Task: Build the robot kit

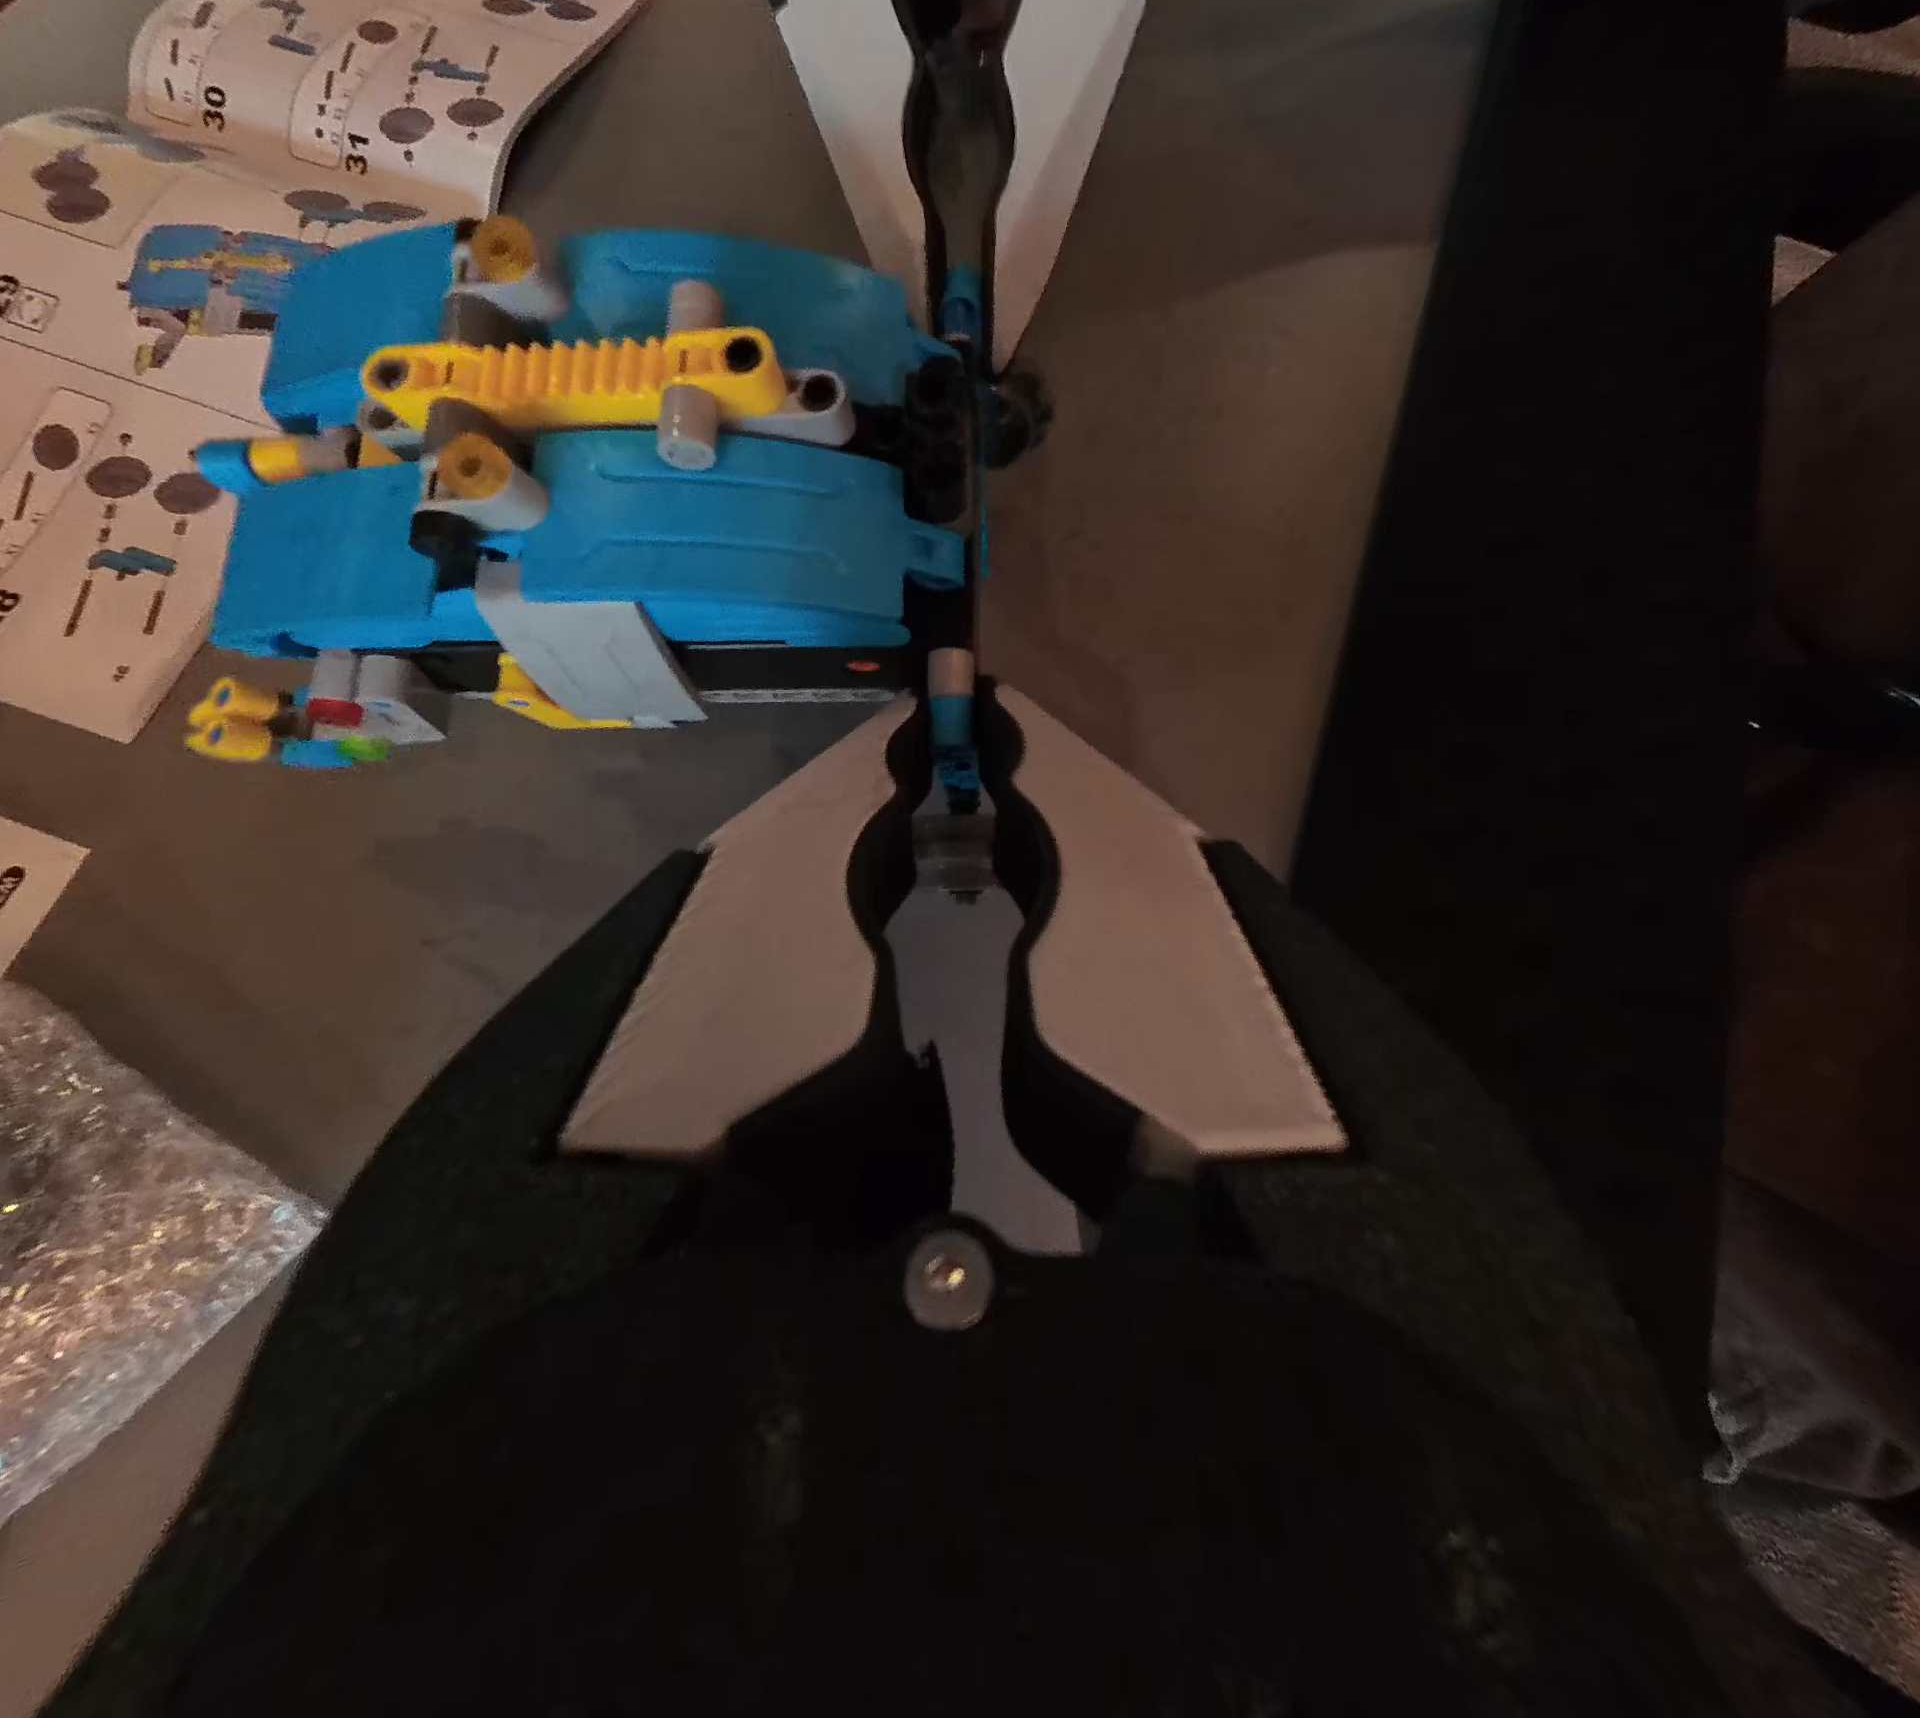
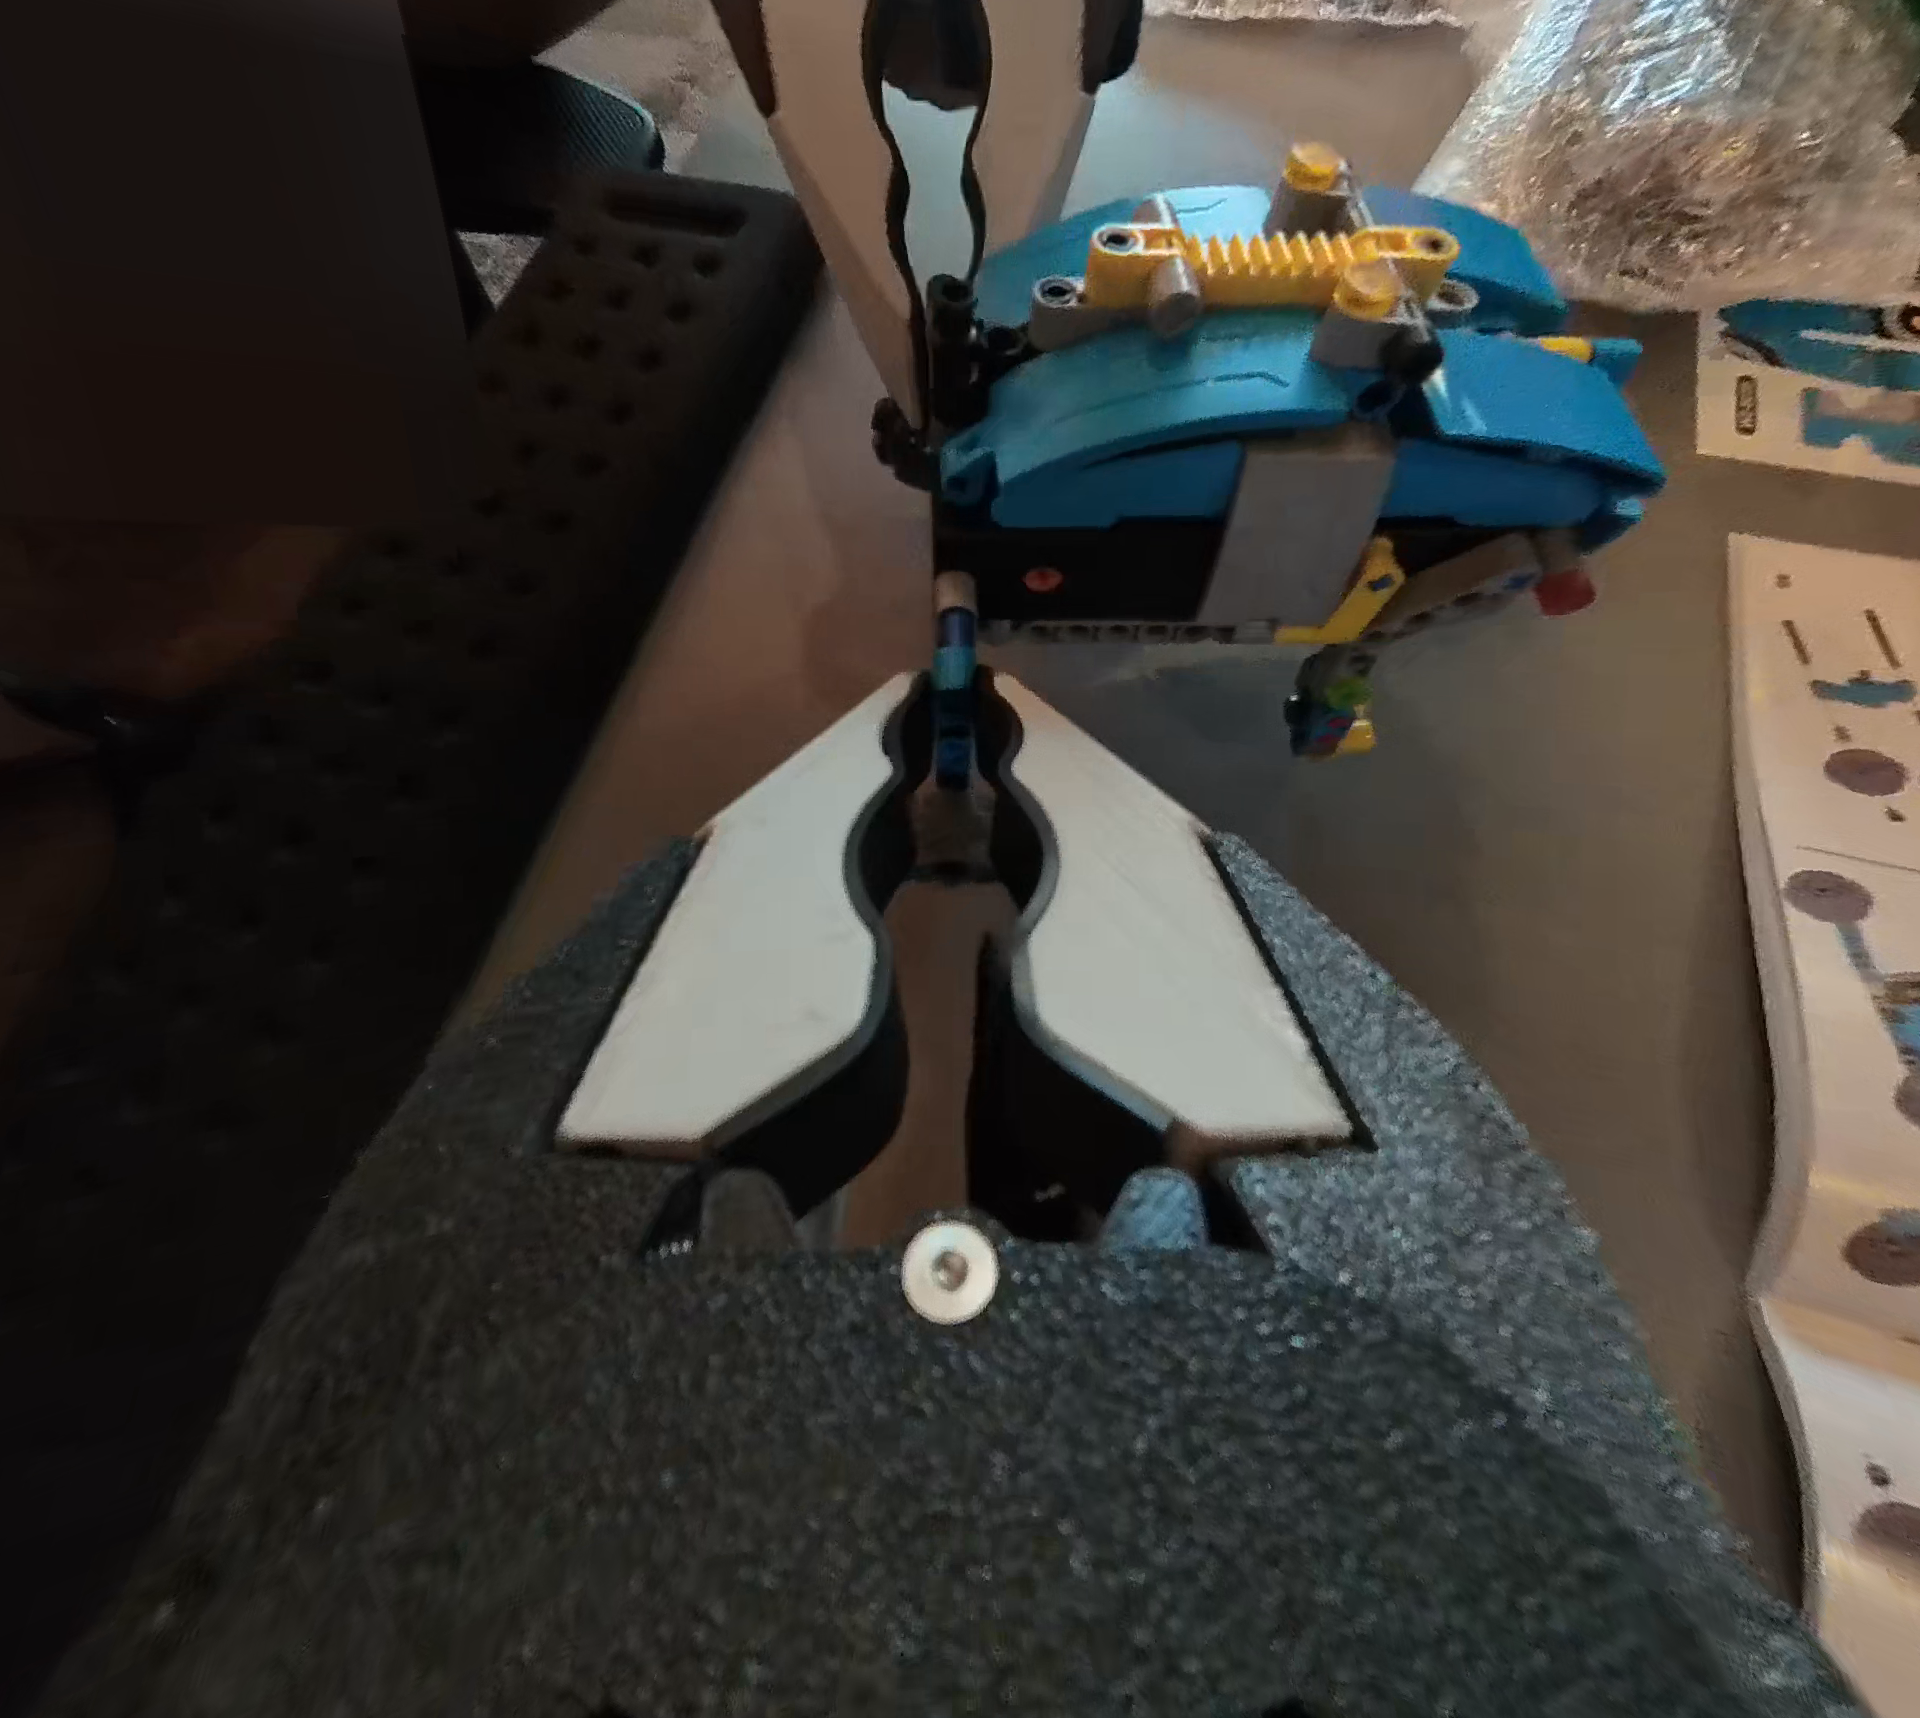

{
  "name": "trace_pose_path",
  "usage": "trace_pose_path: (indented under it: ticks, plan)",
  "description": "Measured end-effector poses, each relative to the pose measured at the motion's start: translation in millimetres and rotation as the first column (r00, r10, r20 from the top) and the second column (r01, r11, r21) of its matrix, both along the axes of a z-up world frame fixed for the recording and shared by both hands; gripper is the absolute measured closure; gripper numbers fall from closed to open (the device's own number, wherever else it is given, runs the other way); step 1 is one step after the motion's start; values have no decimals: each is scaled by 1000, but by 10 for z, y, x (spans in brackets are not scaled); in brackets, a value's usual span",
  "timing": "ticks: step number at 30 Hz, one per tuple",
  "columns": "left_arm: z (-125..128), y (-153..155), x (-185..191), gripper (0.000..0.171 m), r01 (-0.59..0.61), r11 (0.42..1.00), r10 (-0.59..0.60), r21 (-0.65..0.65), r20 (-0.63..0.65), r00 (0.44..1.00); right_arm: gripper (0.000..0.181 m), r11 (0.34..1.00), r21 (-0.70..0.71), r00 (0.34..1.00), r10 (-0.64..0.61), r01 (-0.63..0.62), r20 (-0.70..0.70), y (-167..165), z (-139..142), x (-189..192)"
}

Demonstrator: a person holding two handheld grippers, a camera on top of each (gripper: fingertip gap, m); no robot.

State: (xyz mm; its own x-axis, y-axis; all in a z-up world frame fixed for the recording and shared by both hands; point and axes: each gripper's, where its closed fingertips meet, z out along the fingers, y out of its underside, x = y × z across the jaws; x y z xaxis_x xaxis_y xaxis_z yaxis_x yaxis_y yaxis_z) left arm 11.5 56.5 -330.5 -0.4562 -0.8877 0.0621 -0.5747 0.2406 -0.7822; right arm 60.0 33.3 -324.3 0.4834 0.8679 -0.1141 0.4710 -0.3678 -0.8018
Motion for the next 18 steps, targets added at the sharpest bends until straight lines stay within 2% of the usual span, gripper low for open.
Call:
trace_pose_path:
  ticks: [4,9,18]
  plan:
    - [-1,-27,7,168,8,999,-8,33,-3,1000,174,999,-22,999,29,-29,20,-54,-4,-13]
    - [20,-43,11,167,3,996,-3,85,-9,1000,174,998,-47,987,40,-33,154,-101,-21,-10]
    - [-22,-128,-27,164,3,1000,-2,31,-21,1000,173,997,-67,995,-17,24,98,-70,-21,124]
